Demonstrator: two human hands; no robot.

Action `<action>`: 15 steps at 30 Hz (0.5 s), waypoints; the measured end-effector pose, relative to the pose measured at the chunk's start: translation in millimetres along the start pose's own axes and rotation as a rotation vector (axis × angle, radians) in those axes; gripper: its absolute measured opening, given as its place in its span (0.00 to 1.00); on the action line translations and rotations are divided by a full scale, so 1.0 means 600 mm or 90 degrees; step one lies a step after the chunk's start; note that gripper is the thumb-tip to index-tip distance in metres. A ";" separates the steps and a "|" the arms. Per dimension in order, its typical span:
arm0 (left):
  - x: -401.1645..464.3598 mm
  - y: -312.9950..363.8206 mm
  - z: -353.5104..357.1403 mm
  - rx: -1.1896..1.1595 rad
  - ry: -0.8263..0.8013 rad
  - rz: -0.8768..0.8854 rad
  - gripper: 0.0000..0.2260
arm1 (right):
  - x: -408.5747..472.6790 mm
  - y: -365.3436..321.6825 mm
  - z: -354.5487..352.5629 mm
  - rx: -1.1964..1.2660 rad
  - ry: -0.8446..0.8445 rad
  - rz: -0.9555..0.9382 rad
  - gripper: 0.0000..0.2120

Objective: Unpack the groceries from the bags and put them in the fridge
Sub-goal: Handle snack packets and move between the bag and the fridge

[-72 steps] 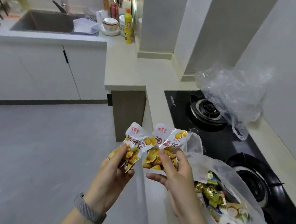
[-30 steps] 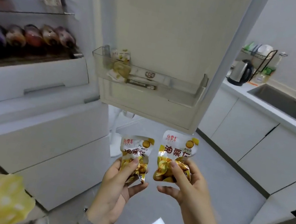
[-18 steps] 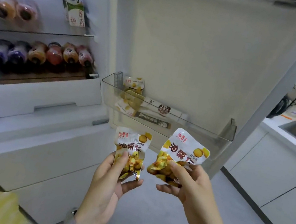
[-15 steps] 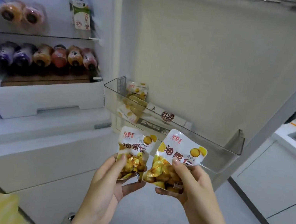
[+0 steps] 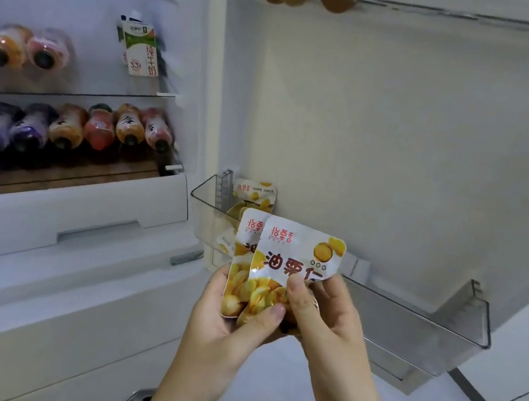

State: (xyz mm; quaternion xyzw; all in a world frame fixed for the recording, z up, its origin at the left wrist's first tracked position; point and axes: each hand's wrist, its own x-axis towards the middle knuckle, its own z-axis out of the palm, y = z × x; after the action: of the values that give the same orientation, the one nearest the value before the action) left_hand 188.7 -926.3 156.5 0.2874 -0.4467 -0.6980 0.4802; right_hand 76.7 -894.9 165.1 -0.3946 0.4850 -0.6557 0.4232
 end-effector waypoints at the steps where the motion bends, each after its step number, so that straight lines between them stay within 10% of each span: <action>1: 0.011 0.003 -0.005 -0.004 -0.015 0.003 0.24 | 0.009 -0.004 0.006 -0.018 -0.001 -0.009 0.13; 12: 0.137 0.083 -0.037 0.062 -0.135 0.080 0.20 | 0.148 -0.133 0.017 -0.253 -0.010 -0.040 0.23; 15: 0.164 0.091 -0.031 0.129 -0.146 0.113 0.19 | 0.178 -0.150 0.018 -0.301 -0.027 -0.052 0.10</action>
State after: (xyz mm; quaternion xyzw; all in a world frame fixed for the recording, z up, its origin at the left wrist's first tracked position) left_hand 190.1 -1031.9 200.3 0.2124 -0.5904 -0.6324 0.4543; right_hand 35.9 -982.6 266.0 -0.5159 0.5998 -0.5316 0.3025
